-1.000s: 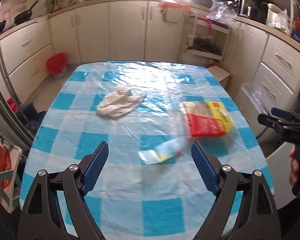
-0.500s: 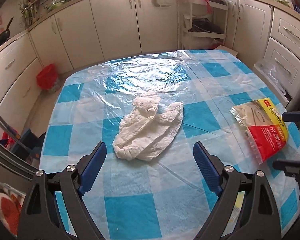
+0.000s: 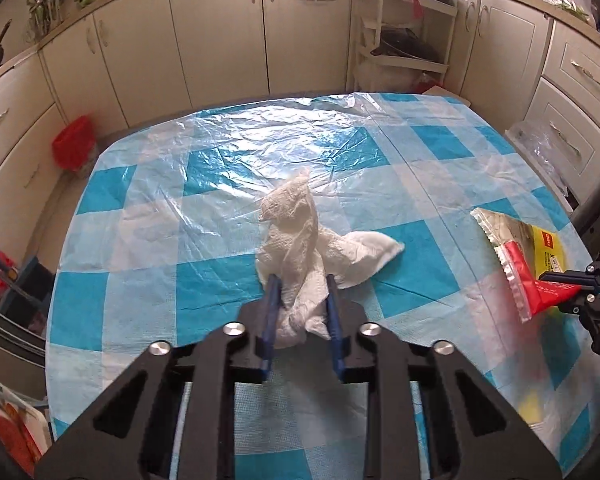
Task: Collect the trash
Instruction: 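Close the left tool on a white tissue while the right tool grasps the red-yellow bag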
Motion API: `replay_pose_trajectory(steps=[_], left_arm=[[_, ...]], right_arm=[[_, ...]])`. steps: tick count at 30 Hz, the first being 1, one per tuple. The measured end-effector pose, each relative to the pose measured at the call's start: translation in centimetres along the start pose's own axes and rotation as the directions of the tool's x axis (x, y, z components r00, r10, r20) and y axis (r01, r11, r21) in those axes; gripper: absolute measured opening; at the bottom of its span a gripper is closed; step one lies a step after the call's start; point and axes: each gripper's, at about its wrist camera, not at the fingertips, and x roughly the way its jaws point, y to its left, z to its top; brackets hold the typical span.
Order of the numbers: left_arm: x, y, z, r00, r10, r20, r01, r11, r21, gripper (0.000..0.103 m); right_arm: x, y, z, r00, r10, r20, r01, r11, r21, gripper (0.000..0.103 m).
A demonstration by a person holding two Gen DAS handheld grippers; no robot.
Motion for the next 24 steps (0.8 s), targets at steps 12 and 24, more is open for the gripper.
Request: replay_pose_trajectory(steps=[12, 24], left_arm=[[-6.2, -0.5, -2.1, 0.988, -0.136, 0.080, 0.143, 0.985, -0.098, 0.003], [-13.1, -9.0, -3.5, 0.962, -0.234, 0.142, 0.239, 0.971, -0.020, 0.003]], right_arm=[[-4.8, -0.8, -0.2, 0.989, 0.027, 0.142, -0.031, 0.999, 0.030, 0.003], [-11.7, -5.9, -3.9, 0.971, -0.057, 0.233, 0.024, 0.990, 0.139, 0.003]])
